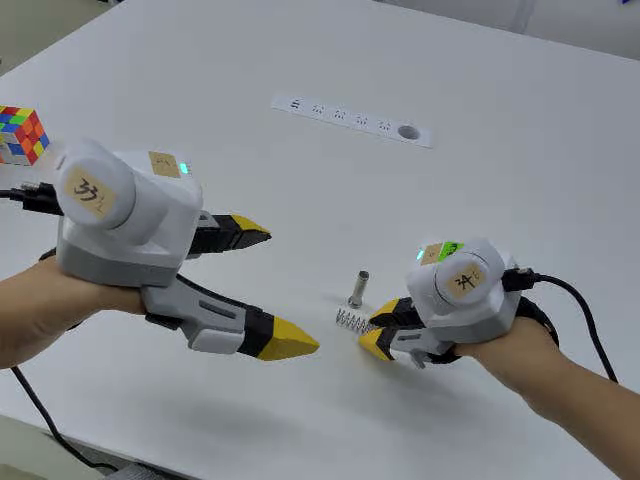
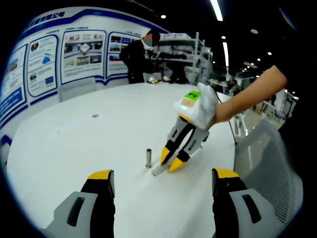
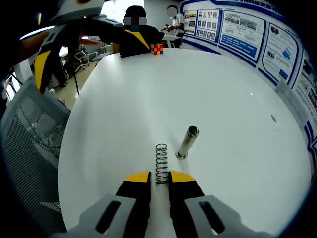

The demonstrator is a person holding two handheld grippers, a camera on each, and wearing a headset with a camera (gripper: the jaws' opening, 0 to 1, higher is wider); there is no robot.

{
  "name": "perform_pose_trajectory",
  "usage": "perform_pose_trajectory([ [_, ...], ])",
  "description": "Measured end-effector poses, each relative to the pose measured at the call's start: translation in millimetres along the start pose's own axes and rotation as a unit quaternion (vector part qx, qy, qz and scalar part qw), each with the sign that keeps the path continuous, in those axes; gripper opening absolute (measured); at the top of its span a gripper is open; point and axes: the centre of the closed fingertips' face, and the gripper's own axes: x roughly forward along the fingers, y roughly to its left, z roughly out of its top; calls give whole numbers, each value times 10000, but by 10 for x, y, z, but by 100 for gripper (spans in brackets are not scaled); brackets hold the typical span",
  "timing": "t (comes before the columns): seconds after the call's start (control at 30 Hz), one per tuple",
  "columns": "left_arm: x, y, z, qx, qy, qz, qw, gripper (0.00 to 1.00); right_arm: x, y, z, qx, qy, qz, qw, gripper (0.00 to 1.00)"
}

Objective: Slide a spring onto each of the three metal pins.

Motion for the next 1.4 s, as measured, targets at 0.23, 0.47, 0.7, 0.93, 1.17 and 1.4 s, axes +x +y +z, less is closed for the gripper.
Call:
perform_pose_trajectory([
  [0.23, 5, -29, 19, -52, -61, -48, 10000, 82, -6, 13, 14, 68, -42, 48, 10000, 12],
  [0.47, 17, -59, -5, -16, 16, -90, 10000, 82, -25, 36, 43, 30, -2, 39, 10000, 11],
  [0.7, 6, -80, -17, 63, 66, -91, 9999, 81, -157, 58, 151, -149, -66, 64, 9998, 11],
  [0.93, 23, -155, 8, 164, 70, -212, 9996, 73, -385, 82, 369, -557, -324, 56, 9979, 11],
  [1.17, 54, -227, 58, 252, 59, -342, 9991, 66, -617, 146, 530, -681, -518, 118, 9963, 11],
  [1.4, 133, -336, 128, 422, 77, -493, 9979, 61, -865, 337, 655, -1020, -615, 291, 9925, 11],
])
